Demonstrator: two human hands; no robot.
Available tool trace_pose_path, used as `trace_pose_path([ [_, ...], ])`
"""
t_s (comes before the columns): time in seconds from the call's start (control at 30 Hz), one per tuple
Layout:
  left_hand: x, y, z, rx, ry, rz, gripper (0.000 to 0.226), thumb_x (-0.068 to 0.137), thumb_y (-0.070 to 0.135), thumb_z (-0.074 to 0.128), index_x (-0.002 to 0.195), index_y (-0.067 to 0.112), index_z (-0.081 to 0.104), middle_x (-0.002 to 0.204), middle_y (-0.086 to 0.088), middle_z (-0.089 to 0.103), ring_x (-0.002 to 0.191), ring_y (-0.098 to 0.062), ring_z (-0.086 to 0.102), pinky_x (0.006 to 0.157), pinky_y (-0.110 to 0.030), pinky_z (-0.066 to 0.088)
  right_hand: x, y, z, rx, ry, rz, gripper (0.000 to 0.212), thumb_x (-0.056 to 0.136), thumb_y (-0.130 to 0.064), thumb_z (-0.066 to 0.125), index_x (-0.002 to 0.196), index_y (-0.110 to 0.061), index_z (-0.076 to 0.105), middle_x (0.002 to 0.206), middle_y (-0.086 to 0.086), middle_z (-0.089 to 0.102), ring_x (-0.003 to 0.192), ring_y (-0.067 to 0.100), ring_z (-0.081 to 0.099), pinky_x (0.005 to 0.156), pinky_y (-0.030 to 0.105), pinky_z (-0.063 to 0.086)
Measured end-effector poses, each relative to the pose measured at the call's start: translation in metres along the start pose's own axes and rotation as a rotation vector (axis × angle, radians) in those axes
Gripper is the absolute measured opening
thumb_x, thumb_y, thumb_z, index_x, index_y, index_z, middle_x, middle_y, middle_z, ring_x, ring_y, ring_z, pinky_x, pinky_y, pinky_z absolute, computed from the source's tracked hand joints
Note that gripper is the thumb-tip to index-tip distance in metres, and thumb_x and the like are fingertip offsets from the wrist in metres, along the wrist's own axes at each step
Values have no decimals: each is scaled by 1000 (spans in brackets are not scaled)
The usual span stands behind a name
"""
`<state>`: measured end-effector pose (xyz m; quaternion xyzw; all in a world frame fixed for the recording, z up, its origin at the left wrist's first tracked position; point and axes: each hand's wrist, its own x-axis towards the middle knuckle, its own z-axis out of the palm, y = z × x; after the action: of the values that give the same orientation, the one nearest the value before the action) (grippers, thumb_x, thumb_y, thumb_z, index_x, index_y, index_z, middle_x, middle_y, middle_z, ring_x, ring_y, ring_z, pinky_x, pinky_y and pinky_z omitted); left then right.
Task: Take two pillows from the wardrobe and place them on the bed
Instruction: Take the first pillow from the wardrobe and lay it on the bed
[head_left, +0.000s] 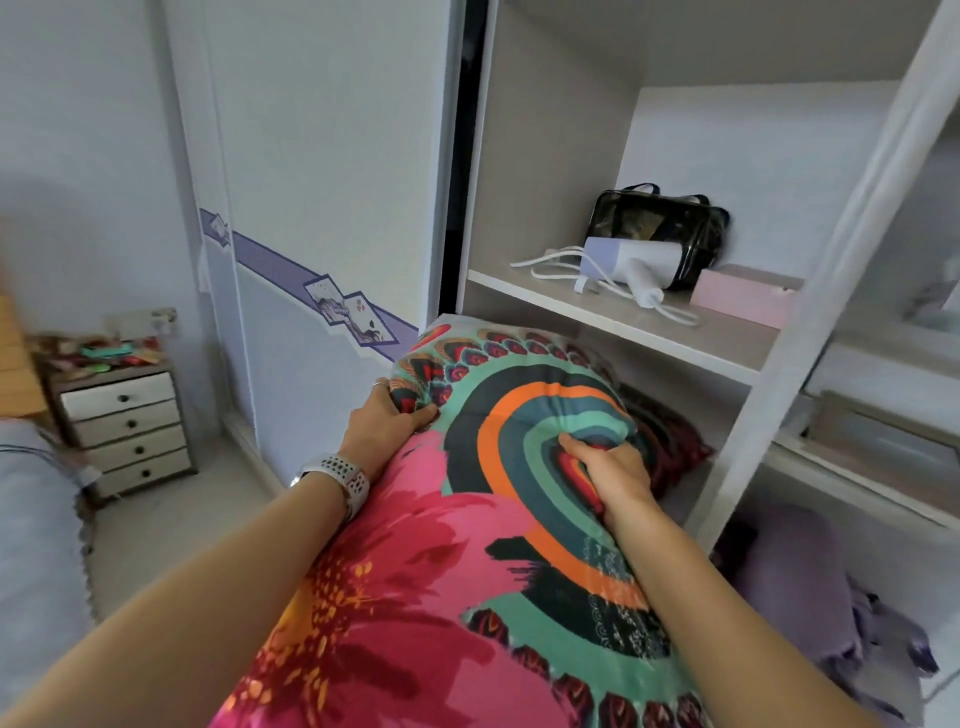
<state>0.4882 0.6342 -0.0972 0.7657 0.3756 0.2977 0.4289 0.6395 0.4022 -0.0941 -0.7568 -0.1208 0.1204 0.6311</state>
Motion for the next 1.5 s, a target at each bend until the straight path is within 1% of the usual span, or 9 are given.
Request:
trace_pose_path([
  [0.1, -34, -7, -24, -5, 112, -43, 49, 75, 45, 76, 106, 19, 49, 111, -12, 66, 101, -33, 59, 79, -30, 39, -14, -9, 6, -51, -105, -39, 28, 68, -44, 83, 71, -26, 62, 84, -1, 71, 87, 29, 66, 85, 42, 54],
  [0.3, -84, -21, -95, 21, 314, -147, 60, 73, 47, 77, 117, 15, 52, 114, -12, 66, 106, -35, 60, 87, -35, 47, -47, -32, 53, -90, -314, -99, 30, 68, -45, 83, 75, -23, 63, 92, 7, 72, 92, 33, 66, 91, 49, 52],
  [0.4, -101, -33, -137, 12, 418, -169, 51, 72, 47, 77, 105, 20, 50, 106, -5, 67, 104, -31, 61, 85, -33, 46, -62, -43, 91, -91, -405, -131, 34, 65, -49, 83, 76, -25, 62, 99, 9, 72, 94, 33, 66, 91, 49, 53],
  [0.57, -119, -60, -205, -52, 540, -194, 63, 62, 48, 76, 112, 19, 51, 106, -5, 69, 102, -28, 63, 92, -44, 51, -86, -59, 167, -74, -574, -154, 52, 64, -47, 83, 103, -17, 68, 101, 8, 72, 93, 31, 66, 89, 47, 54],
  [0.73, -109, -104, -265, -3, 697, -245, 43, 72, 43, 79, 98, 26, 48, 81, 17, 57, 75, -8, 55, 61, -21, 39, -101, -71, 258, -110, -675, -202, 61, 65, -49, 82, 112, -12, 65, 108, 10, 70, 100, 34, 64, 88, 44, 53],
  [0.83, -89, -131, -299, 15, 736, -265, 43, 74, 42, 78, 96, 26, 45, 78, 19, 54, 67, 4, 46, 54, -17, 33, -105, -78, 312, -111, -720, -197, 63, 63, -50, 83, 111, -15, 64, 107, 9, 69, 100, 33, 64, 89, 46, 53],
  [1.13, -14, -191, -375, 18, 754, -312, 50, 66, 52, 75, 99, 29, 46, 83, 12, 59, 89, -24, 58, 86, -39, 50, -93, -98, 439, -87, -782, -161, 63, 58, -50, 84, 110, -19, 65, 106, 7, 70, 99, 33, 65, 91, 49, 54],
  [1.37, 56, -228, -409, 25, 835, -325, 48, 69, 50, 77, 98, 30, 44, 78, 18, 54, 83, -20, 54, 79, -32, 45, -56, -113, 534, -87, -835, -176, 70, 55, -52, 84, 114, -19, 65, 109, 6, 70, 100, 32, 65, 92, 48, 53],
  [1.5, 114, -247, -427, 49, 857, -348, 47, 71, 50, 76, 98, 26, 46, 81, 12, 57, 85, -22, 55, 79, -34, 46, -18, -121, 600, -68, -887, -185, 60, 58, -49, 85, 106, -21, 64, 108, 5, 71, 95, 28, 66, 86, 41, 54],
])
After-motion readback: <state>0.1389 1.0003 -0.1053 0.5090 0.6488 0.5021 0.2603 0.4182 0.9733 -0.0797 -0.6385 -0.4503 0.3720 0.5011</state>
